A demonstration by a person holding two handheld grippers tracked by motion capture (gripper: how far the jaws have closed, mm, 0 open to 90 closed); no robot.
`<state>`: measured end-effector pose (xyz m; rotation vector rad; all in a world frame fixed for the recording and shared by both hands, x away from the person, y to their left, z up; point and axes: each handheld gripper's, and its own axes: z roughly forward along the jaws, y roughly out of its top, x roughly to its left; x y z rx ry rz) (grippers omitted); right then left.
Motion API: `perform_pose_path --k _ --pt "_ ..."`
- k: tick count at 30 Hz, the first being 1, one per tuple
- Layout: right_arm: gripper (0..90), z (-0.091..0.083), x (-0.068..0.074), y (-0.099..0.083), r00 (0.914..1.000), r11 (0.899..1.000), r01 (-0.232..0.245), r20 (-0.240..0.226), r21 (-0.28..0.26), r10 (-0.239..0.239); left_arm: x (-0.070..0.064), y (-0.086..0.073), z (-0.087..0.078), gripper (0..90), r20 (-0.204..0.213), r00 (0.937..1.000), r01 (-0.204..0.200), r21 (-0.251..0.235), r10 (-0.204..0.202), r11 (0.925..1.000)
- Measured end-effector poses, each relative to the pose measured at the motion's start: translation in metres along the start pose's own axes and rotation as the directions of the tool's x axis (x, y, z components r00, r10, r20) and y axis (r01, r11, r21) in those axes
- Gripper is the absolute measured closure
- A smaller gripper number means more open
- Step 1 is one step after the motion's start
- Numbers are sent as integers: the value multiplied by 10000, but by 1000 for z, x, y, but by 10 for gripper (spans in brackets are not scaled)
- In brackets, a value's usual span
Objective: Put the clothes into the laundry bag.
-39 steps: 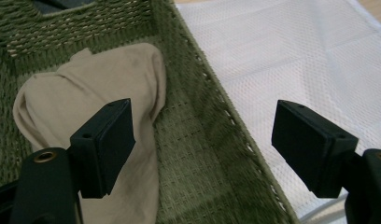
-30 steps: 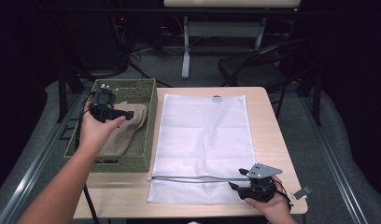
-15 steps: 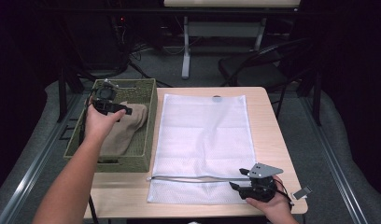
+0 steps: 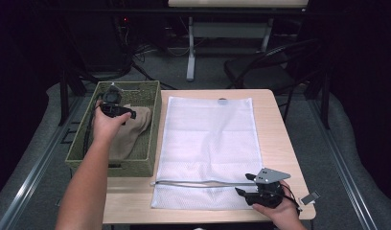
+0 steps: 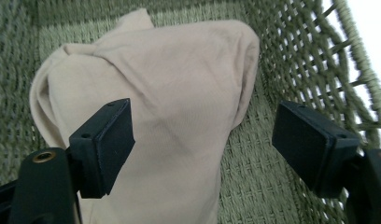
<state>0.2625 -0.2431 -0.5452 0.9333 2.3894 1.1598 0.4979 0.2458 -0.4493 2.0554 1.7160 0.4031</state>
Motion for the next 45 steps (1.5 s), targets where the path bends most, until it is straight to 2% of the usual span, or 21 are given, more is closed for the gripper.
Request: perform_pose_path --k 6,7,9,10,17,21,26,27,28,29,30,31,32,34,35,38,39,41,43,45 --pt "357 0 0 0 9999 10000 69 -77 40 -69 1 0 11 194 -152 9999 5 37 -4 10000" --pt "357 0 0 0 9999 10000 85 -91 36 -84 0 1 15 192 -372 9993 -96 143 101 9999" --pt "358 0 1 0 9998 9999 126 -121 30 -126 0 1 17 189 -494 9987 -117 179 126 9998" --pt "358 0 1 0 9998 9999 141 -132 43 -141 -1 1 22 184 -647 9977 -178 379 202 9991" --pt "355 1 2 0 9998 9999 160 -127 63 -159 -3 -2 35 183 -1016 9938 -376 796 457 9961" --pt "352 1 2 1 9998 9998 181 -132 80 -180 -3 -6 42 183 -1158 9924 -327 702 407 9970" --pt "348 1 2 1 9998 9997 183 -128 129 -181 -3 -9 47 166 -1469 9882 -354 647 446 9973" --pt "347 1 2 1 9998 9998 182 -128 123 -180 -3 -9 48 158 -1657 9845 -453 755 574 9961" --pt "347 1 2 1 9998 9998 182 -128 123 -180 -3 -9 48 156 -1657 9845 -453 755 574 9961" --pt "347 1 2 1 9997 9997 208 -153 114 -206 -5 -10 49 154 -1941 9771 -687 979 868 9928" --pt "347 1 2 1 9997 9997 208 -153 114 -206 -5 -10 49 153 -1941 9771 -687 979 868 9928" --pt "345 1 2 1 9997 9997 216 -146 129 -214 -6 -12 52 153 -2160 9708 -815 1113 1041 9904" --pt "345 1 2 1 9997 9997 212 -140 127 -210 -6 -12 53 150 -2273 9674 -874 1159 1120 9894" --pt "344 2 2 1 9997 9997 215 -138 129 -213 -6 -13 54 150 -2214 9683 -904 1200 1154 9887" --pt "343 2 2 1 9997 9997 218 -134 139 -216 -6 -14 56 149 -2296 9649 -994 1290 1273 9866" --pt "342 2 2 0 9997 9997 214 -132 138 -212 -5 -15 57 128 -2288 9647 -990 1441 1305 9846" --pt "342 2 3 0 9997 9997 212 -130 135 -210 -3 -15 59 117 -2442 9603 -984 1545 1345 9831" --pt "342 2 3 0 9997 9997 209 -135 134 -207 -2 -16 60 116 -2473 9603 -932 1532 1295 9838" --pt "341 2 2 0 9997 9997 206 -122 147 -204 4 -17 62 114 -2516 9619 -685 1556 1066 9854" --pt "341 2 3 0 9997 9997 197 -117 166 -195 7 -17 62 103 -2449 9643 -608 1665 1010 9842"
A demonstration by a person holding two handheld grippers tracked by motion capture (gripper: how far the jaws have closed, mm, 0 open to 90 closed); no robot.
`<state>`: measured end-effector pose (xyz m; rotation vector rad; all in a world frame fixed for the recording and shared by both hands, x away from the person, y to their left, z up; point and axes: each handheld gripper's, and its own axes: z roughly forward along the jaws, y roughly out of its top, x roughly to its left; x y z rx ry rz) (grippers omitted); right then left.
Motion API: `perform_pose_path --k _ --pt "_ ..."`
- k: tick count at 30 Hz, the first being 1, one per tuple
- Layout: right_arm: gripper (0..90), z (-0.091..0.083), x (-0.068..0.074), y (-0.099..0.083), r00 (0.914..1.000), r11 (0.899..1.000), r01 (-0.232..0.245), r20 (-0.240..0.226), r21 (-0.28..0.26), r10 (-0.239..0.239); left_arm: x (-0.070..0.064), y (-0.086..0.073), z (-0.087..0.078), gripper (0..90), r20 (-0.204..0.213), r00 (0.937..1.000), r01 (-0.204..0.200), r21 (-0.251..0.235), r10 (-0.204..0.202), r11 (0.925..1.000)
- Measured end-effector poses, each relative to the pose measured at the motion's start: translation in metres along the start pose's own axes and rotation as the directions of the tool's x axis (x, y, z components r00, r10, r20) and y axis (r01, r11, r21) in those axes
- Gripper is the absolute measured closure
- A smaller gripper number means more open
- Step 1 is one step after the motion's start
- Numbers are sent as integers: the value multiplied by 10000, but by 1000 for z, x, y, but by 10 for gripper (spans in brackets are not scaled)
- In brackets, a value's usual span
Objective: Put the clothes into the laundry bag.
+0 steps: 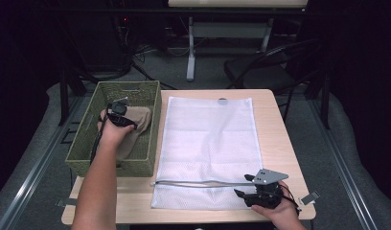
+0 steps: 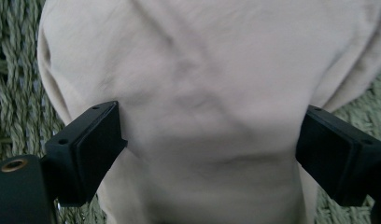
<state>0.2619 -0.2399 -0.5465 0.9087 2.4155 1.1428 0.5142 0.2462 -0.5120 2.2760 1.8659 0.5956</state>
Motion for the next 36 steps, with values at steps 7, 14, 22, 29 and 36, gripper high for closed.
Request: perform_pose_path --k 7,14,22,29,36 --pt "339 1 0 0 10000 10000 30 7 80 -30 10 0 6 83 465 9974 535 274 -547 9982" --pt "338 3 1 0 10000 9999 32 26 152 -32 25 -1 14 51 1373 9791 1457 427 -1502 9884" --pt "337 3 1 0 10000 9998 37 -13 197 -37 33 -4 23 11 1742 9668 1761 759 -1869 9814" --pt "337 4 1 0 10000 9998 21 -59 195 -20 29 -2 25 14 1708 9686 1691 812 -1809 9822" --pt "337 4 1 0 10000 9999 53 -54 159 -52 18 1 28 0 1189 9822 1351 900 -1453 9867"
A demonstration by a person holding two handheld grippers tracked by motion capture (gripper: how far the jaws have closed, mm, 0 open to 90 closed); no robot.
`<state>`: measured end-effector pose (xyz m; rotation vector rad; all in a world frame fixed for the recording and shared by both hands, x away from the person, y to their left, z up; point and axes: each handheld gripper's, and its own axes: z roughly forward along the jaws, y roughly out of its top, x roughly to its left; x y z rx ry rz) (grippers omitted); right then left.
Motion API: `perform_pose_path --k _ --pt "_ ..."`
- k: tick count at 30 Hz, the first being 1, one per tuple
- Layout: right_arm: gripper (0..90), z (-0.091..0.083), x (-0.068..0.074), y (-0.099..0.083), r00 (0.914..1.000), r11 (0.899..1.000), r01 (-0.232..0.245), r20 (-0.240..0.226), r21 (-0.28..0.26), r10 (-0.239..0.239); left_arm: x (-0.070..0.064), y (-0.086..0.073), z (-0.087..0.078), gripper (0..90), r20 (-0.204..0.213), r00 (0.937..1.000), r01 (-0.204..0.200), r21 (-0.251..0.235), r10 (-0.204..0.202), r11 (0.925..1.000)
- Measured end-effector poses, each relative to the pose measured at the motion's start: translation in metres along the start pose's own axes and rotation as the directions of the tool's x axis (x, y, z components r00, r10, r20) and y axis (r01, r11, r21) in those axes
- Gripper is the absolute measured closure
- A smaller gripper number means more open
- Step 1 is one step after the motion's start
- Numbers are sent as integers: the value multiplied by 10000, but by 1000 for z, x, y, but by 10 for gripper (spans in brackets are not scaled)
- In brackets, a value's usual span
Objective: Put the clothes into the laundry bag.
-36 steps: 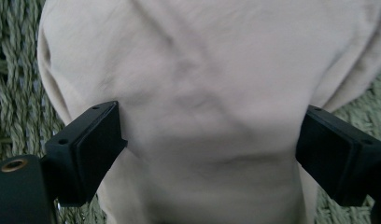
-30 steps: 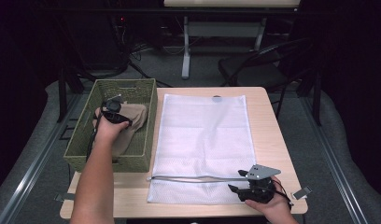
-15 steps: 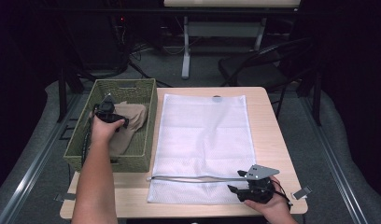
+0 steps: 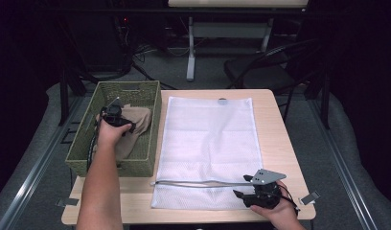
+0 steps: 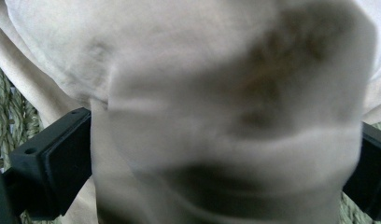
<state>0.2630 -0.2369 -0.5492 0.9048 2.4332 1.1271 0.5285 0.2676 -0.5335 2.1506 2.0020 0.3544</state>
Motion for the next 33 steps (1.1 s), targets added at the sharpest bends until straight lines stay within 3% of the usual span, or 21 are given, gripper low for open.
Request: perform_pose_path --k 7,18,20,33 --pt "336 -1 0 0 10000 10000 -6 30 6 6 -1 0 3 0 -353 9993 -153 -42 152 9999" --pt "337 0 1 0 10000 10000 24 14 26 -24 10 -4 6 0 40 10000 24 -154 -23 9999" --pt "336 0 1 0 10000 10000 21 -5 43 -21 13 -5 7 0 272 9993 265 -130 -261 9996" --pt "337 1 1 0 10000 9999 70 -34 99 -70 11 -10 9 0 131 9990 441 -391 -436 9983"
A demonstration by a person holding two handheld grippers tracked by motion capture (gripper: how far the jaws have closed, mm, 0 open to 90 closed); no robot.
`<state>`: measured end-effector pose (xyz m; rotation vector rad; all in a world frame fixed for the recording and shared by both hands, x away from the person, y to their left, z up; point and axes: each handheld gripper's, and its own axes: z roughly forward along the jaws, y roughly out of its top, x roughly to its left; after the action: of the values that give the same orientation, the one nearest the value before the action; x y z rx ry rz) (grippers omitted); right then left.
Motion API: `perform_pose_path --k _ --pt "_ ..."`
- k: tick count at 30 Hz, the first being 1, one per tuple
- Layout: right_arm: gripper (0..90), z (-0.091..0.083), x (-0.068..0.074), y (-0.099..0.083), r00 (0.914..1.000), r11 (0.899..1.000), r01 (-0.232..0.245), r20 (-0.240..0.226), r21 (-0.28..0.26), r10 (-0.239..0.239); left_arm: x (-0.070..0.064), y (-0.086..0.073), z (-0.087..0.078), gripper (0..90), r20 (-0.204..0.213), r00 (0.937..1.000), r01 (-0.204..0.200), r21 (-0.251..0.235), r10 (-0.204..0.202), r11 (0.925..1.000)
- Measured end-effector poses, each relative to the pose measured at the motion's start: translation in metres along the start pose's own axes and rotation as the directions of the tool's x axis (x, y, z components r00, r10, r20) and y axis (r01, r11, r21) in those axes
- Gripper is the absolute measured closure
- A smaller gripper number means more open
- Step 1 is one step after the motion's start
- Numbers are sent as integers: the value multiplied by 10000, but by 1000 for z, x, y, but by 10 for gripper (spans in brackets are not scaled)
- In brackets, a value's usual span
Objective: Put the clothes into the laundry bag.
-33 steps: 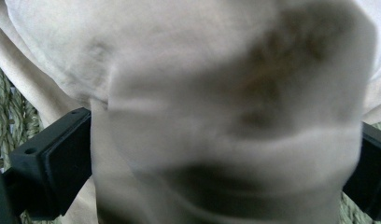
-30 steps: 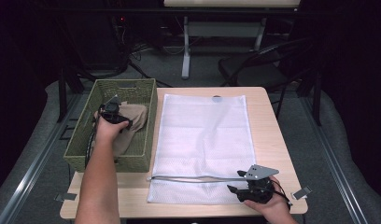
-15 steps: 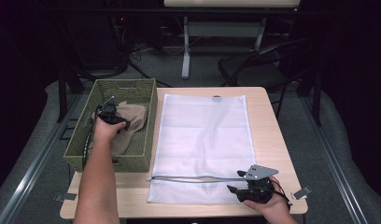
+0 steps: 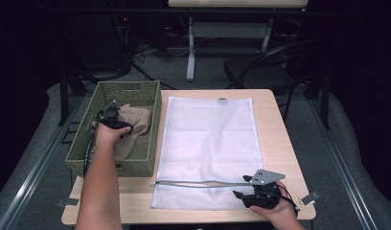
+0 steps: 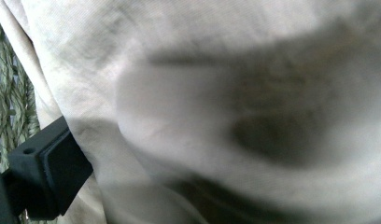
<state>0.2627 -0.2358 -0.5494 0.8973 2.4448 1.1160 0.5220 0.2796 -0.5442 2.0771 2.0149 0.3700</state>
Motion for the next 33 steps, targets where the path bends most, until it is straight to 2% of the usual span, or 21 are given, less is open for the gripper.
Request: perform_pose_path --k 10,14,17,23,24,25,28,33 --pt "337 0 0 0 10000 10000 16 -36 98 -15 2 0 1 1 48 9999 143 172 -144 9997" --pt "337 0 0 0 10000 9999 30 -36 106 -30 0 0 1 22 -93 9999 99 158 -98 9998" --pt "337 0 0 0 10000 9999 28 -33 102 -27 1 -1 -2 103 -228 9997 -44 152 47 9999" --pt "336 0 0 0 10000 10000 38 -31 67 -38 5 -2 -6 258 -269 9996 -41 27 41 10000" --pt "336 0 0 0 10000 10000 38 -31 67 -38 5 -2 -7 258 -331 9994 -53 7 54 10000" --pt "337 0 0 0 10000 10000 31 -45 57 -31 6 -3 -8 319 -396 9992 -81 -21 81 10000" --pt "337 0 0 0 10000 10000 23 -34 59 -23 7 -3 -9 345 -399 9992 -33 -68 30 10000" --pt "337 0 0 0 10000 10000 -8 -1 36 8 9 -3 -12 441 -493 9987 113 -35 -115 9999"
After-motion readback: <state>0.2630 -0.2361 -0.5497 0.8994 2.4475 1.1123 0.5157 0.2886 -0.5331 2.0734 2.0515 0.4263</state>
